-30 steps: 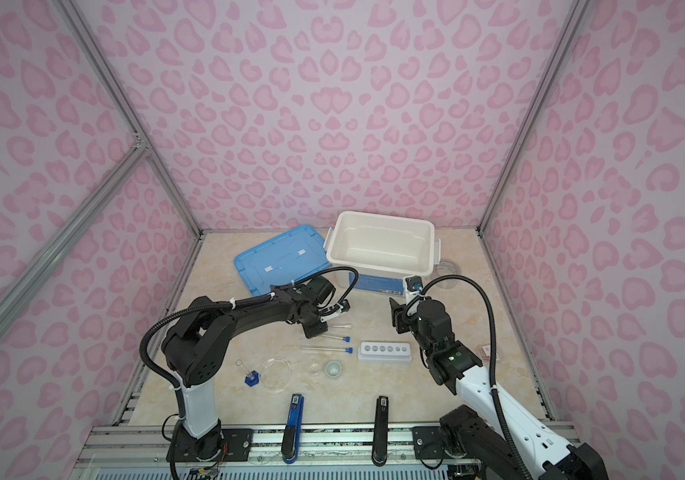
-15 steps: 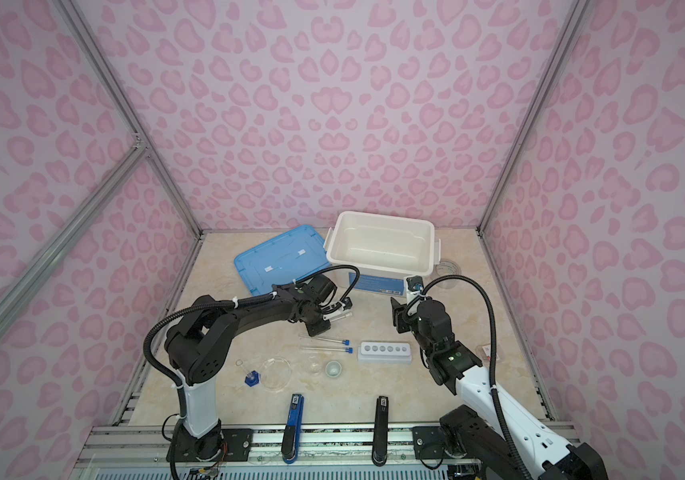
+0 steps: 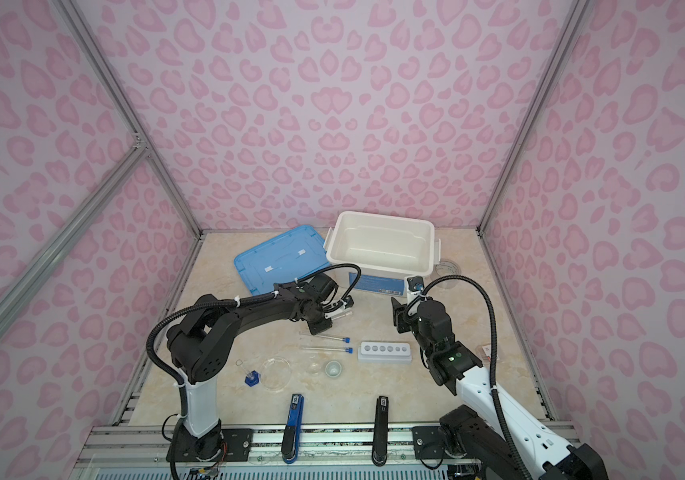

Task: Organize the chemistry lab equipment
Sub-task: 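Lift the white-capped test tube with the left gripper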

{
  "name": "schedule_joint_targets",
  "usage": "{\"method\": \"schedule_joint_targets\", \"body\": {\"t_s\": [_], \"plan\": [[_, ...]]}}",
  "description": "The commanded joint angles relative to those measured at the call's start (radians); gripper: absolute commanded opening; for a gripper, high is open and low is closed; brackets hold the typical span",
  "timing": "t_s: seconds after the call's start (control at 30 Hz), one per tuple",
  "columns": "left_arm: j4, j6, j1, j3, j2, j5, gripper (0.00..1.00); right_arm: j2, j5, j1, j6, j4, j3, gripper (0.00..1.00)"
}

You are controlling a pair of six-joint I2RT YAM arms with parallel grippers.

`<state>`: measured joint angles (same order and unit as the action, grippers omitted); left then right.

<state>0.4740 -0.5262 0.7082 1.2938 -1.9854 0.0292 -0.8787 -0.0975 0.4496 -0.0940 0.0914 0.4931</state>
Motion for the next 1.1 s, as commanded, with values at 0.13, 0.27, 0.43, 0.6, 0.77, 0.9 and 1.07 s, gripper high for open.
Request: {"method": "schedule_joint_targets", "body": {"t_s": [0.13, 0.27, 0.43, 0.6, 0.77, 0.9, 1.07], "plan": [[0.094, -0.006, 0.000, -0.010, -0.041, -0.013, 0.18, 0.011, -0.010, 0.001, -0.010, 0.027, -0.015, 0.63], [0.097, -0.005, 0.000, -0.008, -0.038, -0.016, 0.17, 0.011, -0.011, 0.001, -0.010, 0.030, -0.016, 0.63], [0.115, -0.002, 0.000, 0.003, -0.049, -0.033, 0.21, 0.016, -0.008, 0.000, -0.012, 0.025, -0.019, 0.63], [0.130, -0.004, 0.001, 0.013, -0.060, -0.028, 0.24, 0.039, -0.012, 0.001, -0.016, 0.024, -0.029, 0.63], [0.137, -0.005, 0.001, 0.010, -0.064, -0.023, 0.28, 0.044, -0.012, 0.000, -0.017, 0.025, -0.031, 0.62], [0.145, -0.003, 0.002, 0.009, -0.073, -0.025, 0.30, 0.043, -0.010, 0.000, -0.016, 0.027, -0.033, 0.62], [0.153, -0.001, 0.007, 0.011, -0.082, -0.032, 0.27, 0.045, -0.012, 0.001, -0.019, 0.027, -0.033, 0.62]]}}
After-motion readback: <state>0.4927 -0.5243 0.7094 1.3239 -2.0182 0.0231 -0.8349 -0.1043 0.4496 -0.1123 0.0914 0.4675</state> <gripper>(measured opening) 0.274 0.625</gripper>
